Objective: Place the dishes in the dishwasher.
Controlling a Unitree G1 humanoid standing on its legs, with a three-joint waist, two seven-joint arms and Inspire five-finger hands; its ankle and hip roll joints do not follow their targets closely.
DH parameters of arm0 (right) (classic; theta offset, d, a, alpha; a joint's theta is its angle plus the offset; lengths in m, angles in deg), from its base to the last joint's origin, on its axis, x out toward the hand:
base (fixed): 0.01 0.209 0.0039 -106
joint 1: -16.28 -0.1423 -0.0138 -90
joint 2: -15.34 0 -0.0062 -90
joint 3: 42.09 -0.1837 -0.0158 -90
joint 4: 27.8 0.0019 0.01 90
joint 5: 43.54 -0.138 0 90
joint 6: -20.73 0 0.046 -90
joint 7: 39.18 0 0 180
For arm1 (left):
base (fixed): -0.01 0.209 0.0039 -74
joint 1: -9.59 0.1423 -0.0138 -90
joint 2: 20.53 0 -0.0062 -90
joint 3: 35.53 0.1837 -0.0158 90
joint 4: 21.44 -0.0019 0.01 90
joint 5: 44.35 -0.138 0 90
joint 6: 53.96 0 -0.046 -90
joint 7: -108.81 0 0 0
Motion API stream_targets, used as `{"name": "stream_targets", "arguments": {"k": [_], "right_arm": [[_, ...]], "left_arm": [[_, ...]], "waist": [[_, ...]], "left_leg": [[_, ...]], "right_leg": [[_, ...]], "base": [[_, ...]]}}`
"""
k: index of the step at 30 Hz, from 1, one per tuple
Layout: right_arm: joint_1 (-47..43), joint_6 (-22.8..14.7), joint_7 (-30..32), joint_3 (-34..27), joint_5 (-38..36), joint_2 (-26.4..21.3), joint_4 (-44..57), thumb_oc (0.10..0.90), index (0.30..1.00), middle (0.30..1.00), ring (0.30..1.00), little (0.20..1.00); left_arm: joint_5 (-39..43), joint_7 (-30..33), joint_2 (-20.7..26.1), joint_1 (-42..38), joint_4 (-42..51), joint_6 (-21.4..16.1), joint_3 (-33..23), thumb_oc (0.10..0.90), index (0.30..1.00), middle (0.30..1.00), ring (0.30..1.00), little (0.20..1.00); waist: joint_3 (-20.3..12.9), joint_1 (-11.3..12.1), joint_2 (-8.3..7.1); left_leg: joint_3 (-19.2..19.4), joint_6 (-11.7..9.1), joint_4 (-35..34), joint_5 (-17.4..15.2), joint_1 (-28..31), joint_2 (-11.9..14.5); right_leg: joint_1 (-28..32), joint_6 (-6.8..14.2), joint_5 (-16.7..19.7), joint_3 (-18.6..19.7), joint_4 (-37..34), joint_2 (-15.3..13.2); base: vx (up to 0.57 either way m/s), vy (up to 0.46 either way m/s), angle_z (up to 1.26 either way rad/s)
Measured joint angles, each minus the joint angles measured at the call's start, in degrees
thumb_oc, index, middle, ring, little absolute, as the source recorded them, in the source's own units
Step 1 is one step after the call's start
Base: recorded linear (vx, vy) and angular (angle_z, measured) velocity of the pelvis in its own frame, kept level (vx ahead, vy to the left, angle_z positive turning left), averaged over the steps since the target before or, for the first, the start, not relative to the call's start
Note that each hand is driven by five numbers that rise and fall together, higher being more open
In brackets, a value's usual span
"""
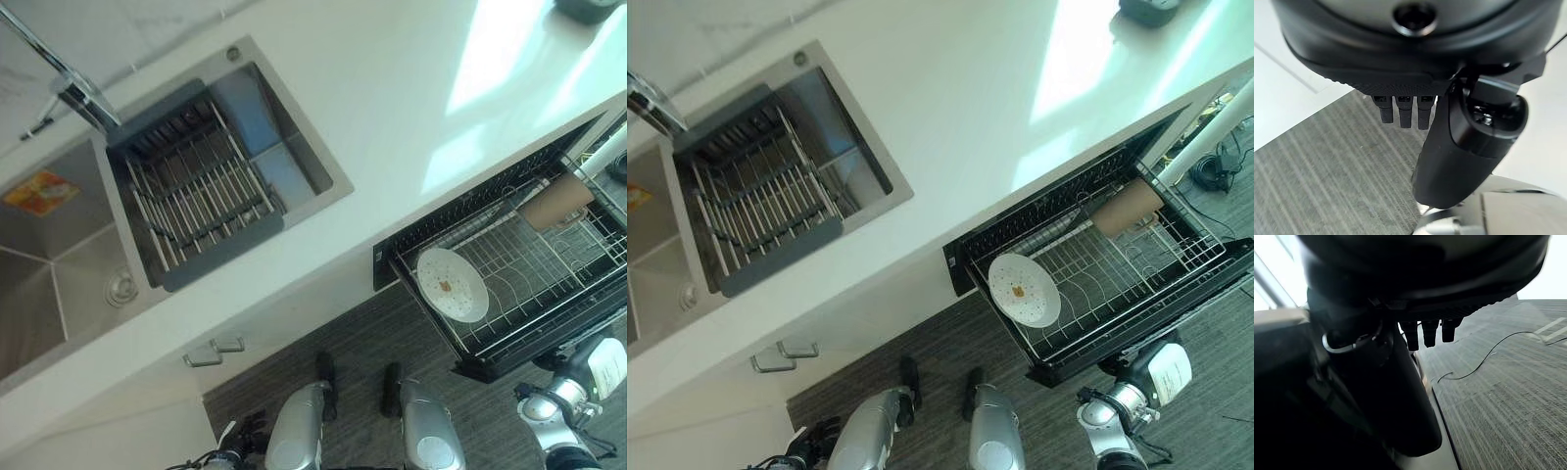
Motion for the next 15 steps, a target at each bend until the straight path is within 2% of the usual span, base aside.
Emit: {"name": "stream_targets", "arguments": {"k": [2, 4, 7, 11, 14, 15], "right_arm": [[-2.4, 0.6, -0.1, -0.1, -0.5, -0.3, -0.6, 0.8, 0.9, 0.9, 0.9, 0.9], [-3.5, 0.6, -1.5, 0.7, -0.3, -0.9, -0.6, 0.8, 0.9, 0.9, 0.9, 0.9], [-4.3, 0.7, -3.1, 1.7, 0.1, -2.6, -0.5, 0.8, 0.9, 0.9, 0.9, 0.9], [-6.9, 0.6, -4.3, 2.5, 0.3, -3.9, -0.4, 0.8, 0.9, 0.9, 0.9, 0.9], [-10.3, 0.7, -4.9, 2.6, 0.0, -4.2, -0.5, 0.8, 0.9, 0.9, 0.9, 0.9], [-10.7, 0.7, -5.0, 2.8, 0.1, -4.7, -0.5, 0.8, 0.9, 0.9, 0.9, 0.9]], "left_arm": [[0.0, -0.1, -0.1, -0.5, -0.1, -0.1, 0.0, 0.8, 0.9, 0.9, 0.9, 0.9], [0.0, -0.2, -0.2, -1.0, -0.7, -0.1, 0.0, 0.8, 0.9, 0.9, 0.9, 0.9], [0.1, -0.5, -0.2, -1.5, -1.0, -0.2, 0.0, 0.8, 0.9, 0.9, 0.9, 0.9], [0.2, -1.7, -0.2, -1.5, -1.0, -0.1, -1.1, 0.8, 0.9, 0.9, 0.9, 0.9], [0.1, -2.9, -0.2, -1.5, -1.2, -0.1, -1.1, 0.8, 0.9, 0.9, 0.9, 0.9], [0.1, -3.0, -0.2, -1.7, -1.2, -0.1, -1.2, 0.8, 0.9, 0.9, 0.9, 0.9]], "waist": [[0.6, 0.2, 0.45], [0.7, 0.4, 0.49], [0.7, 0.6, 0.74], [0.7, 3.5, 0.92], [0.8, 3.8, 0.85], [0.9, 4.6, 0.8]], "left_leg": [[-1.5, -0.9, 2.7, -1.0, -1.9, 0.0], [-1.4, -0.6, 3.7, -1.4, -2.4, 0.1], [-1.1, -0.1, 4.8, -1.3, -3.1, -0.2], [-0.2, -0.1, 5.0, -1.2, -4.1, -0.2], [-0.5, -0.2, 6.5, -1.4, -6.1, -0.1], [-0.4, 0.0, 6.7, -1.5, -6.1, -0.3]], "right_leg": [[-0.4, -0.7, -0.9, -1.8, 1.4, -0.9], [-0.4, -1.2, -1.7, -2.3, 2.0, -1.4], [-0.7, -0.4, -2.9, -2.6, 3.8, -2.3], [-1.4, 0.1, -3.2, -3.2, 4.5, -3.1], [-2.2, -0.4, -3.2, -4.4, 5.2, -3.7], [-2.2, -0.1, -3.4, -4.5, 5.5, -4.1]], "base": [[0.05, 0.064, 0.29], [0.05, 0.094, 0.18], [0.04, 0.07, 0.21], [0.05, 0.08, 0.15], [0.07, 0.101, 0.16], [0.07, 0.074, 0.09]]}}
